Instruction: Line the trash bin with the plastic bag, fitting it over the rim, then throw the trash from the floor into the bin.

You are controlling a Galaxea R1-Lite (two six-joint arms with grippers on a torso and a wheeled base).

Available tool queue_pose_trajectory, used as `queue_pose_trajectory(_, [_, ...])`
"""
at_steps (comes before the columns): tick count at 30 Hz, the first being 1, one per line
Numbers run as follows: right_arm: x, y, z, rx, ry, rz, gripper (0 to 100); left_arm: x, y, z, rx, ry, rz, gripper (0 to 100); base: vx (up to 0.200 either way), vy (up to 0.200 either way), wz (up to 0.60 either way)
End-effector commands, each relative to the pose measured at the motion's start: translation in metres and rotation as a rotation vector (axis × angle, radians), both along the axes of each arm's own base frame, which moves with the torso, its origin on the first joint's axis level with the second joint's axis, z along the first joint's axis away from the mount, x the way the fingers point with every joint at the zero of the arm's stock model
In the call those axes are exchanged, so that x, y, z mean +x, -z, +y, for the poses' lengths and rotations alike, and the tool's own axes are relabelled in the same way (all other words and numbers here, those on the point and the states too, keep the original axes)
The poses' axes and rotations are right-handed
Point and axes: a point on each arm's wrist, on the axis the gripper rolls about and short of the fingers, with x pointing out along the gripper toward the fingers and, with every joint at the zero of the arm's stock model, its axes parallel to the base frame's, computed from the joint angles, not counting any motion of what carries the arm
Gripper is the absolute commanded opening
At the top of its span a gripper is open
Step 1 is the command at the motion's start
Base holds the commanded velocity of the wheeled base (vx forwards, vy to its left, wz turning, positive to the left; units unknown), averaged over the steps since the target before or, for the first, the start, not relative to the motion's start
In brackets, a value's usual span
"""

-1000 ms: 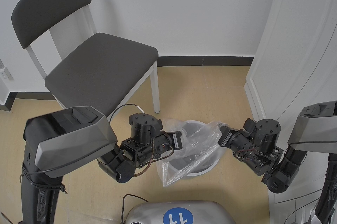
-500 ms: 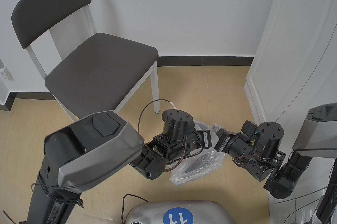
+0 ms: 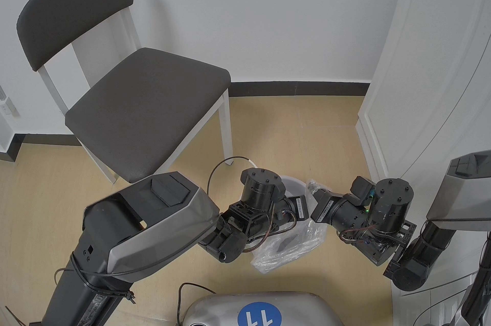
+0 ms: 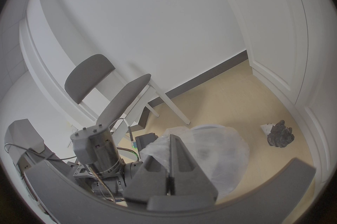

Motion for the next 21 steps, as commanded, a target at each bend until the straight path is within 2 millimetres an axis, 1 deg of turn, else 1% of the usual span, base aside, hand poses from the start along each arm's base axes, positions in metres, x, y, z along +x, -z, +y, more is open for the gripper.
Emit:
queue_pose_trajectory(1, [-0.001,-0.002,0.001,0.013,-0.005,-0.016,0,-0.001,0.012,-0.001,0.011,0.021,0.025,0,0.000,0.000,0.00])
queue_pose_trajectory(6, [-0.001,-0.002,0.001,0.010,-0.005,-0.015,0,0.001,0.008,-0.001,0.003,0.020,0.016,0,0.000,0.000,0.00])
queue_pose_trajectory(10, [0.001,-0.004,-0.002,0.004,0.008,-0.023,0,-0.002,-0.010,0.016,0.022,-0.024,-0.006,0,0.000,0.000,0.00])
queue_pose_trajectory(11, [0.001,-0.006,-0.004,-0.007,0.013,-0.034,0,0.000,-0.018,0.025,0.027,-0.043,-0.021,0,0.000,0.000,0.00])
queue_pose_trajectory(14, [0.004,-0.012,-0.012,-0.030,0.038,-0.063,0,0.003,-0.034,0.043,0.035,-0.073,-0.056,0,0.000,0.000,0.00])
queue_pose_trajectory(15, [0.004,-0.012,-0.012,-0.030,0.038,-0.063,0,0.003,-0.034,0.043,0.035,-0.073,-0.056,0,0.000,0.000,0.00])
queue_pose_trajectory(16, [0.005,-0.016,-0.020,-0.053,0.060,-0.083,0,0.006,-0.054,0.058,0.011,-0.113,-0.098,0,0.000,0.000,0.00])
queue_pose_trajectory(18, [0.005,-0.018,-0.027,-0.080,0.076,-0.095,0,0.008,-0.071,0.067,-0.014,-0.132,-0.130,0,0.000,0.000,0.00])
queue_pose_trajectory(21, [0.006,-0.022,-0.036,-0.124,0.101,-0.119,0,0.004,-0.104,0.081,-0.051,-0.153,-0.176,0,0.000,0.000,0.00])
